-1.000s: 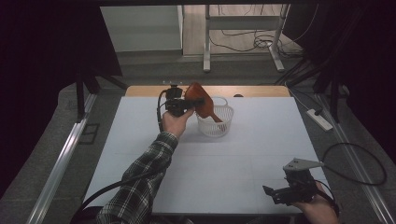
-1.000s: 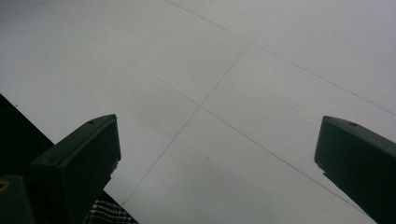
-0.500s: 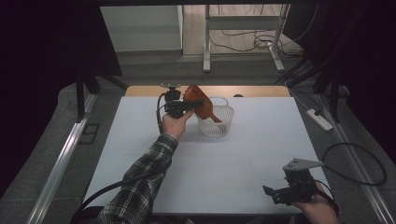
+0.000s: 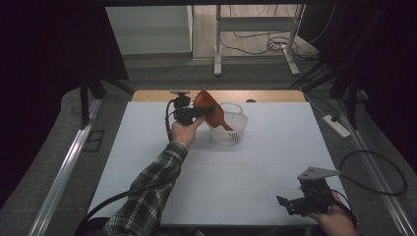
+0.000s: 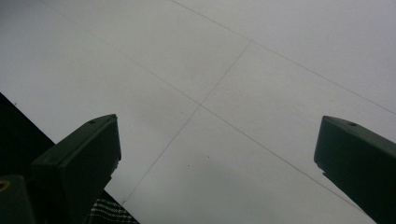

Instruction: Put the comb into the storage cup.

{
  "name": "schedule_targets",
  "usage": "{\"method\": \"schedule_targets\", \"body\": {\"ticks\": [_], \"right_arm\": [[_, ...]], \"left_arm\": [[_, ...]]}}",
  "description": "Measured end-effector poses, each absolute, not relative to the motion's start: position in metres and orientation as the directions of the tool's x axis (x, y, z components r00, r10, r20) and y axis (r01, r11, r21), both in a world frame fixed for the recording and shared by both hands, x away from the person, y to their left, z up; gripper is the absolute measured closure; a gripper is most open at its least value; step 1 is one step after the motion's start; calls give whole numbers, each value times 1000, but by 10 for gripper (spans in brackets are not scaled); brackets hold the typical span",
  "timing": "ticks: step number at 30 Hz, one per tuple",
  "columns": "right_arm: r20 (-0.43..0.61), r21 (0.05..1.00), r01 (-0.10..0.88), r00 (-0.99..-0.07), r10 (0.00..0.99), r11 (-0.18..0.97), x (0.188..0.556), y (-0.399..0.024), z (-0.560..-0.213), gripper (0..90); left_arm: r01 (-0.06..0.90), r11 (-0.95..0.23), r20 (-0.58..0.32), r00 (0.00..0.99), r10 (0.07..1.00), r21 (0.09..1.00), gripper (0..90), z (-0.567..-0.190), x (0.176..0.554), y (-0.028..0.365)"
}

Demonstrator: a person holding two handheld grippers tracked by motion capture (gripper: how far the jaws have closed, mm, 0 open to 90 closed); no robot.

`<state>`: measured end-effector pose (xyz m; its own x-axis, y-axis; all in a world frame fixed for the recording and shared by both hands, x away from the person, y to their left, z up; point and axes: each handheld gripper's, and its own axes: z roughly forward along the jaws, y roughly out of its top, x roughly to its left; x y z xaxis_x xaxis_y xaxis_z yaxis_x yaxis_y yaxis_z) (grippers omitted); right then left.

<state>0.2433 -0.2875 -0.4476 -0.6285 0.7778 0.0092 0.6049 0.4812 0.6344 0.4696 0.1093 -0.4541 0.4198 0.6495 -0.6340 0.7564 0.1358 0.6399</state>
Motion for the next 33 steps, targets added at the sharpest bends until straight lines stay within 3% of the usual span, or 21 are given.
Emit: {"method": "schedule_targets", "body": {"ticks": [25,33], "right_arm": [[9,633,604,-631,776,484,243,-287,-448,9],[8,634,603,-631,776,484,243,-287,-447,9]], "left_arm": [[750,129,-616,419,667,649,373,-457,470,109],[743,105,-597,436,673,661,297,-456,470,106]]}}
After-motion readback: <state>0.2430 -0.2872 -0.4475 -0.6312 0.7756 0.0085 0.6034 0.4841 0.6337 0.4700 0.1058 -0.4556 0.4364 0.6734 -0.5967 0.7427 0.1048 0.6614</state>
